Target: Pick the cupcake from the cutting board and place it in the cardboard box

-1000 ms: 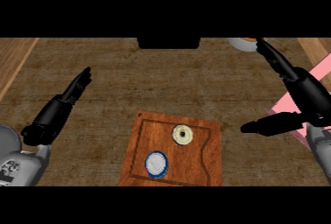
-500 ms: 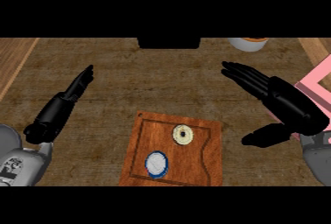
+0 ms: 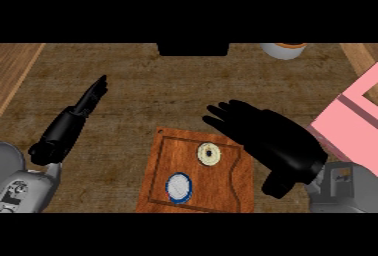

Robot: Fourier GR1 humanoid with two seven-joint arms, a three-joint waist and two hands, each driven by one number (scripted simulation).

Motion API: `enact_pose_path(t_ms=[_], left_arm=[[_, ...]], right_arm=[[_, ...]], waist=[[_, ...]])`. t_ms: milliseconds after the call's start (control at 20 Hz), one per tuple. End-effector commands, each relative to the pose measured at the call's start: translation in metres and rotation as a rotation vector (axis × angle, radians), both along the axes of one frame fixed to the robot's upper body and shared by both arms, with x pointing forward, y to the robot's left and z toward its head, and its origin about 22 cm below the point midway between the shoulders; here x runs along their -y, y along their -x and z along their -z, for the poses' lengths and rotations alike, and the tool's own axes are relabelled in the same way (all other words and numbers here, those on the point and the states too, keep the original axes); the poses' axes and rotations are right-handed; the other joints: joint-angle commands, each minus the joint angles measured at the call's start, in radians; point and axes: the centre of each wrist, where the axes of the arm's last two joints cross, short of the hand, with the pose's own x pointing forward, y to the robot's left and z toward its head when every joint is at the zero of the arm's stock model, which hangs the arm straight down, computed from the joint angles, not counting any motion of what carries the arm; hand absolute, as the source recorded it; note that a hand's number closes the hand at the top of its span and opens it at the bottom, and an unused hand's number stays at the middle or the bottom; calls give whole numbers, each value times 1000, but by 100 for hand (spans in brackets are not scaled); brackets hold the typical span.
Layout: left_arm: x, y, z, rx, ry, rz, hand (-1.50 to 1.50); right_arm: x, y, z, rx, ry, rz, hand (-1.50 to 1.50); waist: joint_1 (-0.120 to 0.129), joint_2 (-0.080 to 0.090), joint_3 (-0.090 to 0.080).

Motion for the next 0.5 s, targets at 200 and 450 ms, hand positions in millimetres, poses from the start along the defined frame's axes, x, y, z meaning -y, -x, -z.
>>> enact_pose_path(t_ms=[200, 450], left_arm=[[2, 5, -3, 10, 7, -8, 0], [-7, 19, 0, 2, 0, 2, 0]], right_arm=[[-59, 18, -1, -27, 216, 78, -150], [-85, 42, 26, -89, 219, 118, -150]], waist=[[4, 2, 1], [3, 3, 2]])
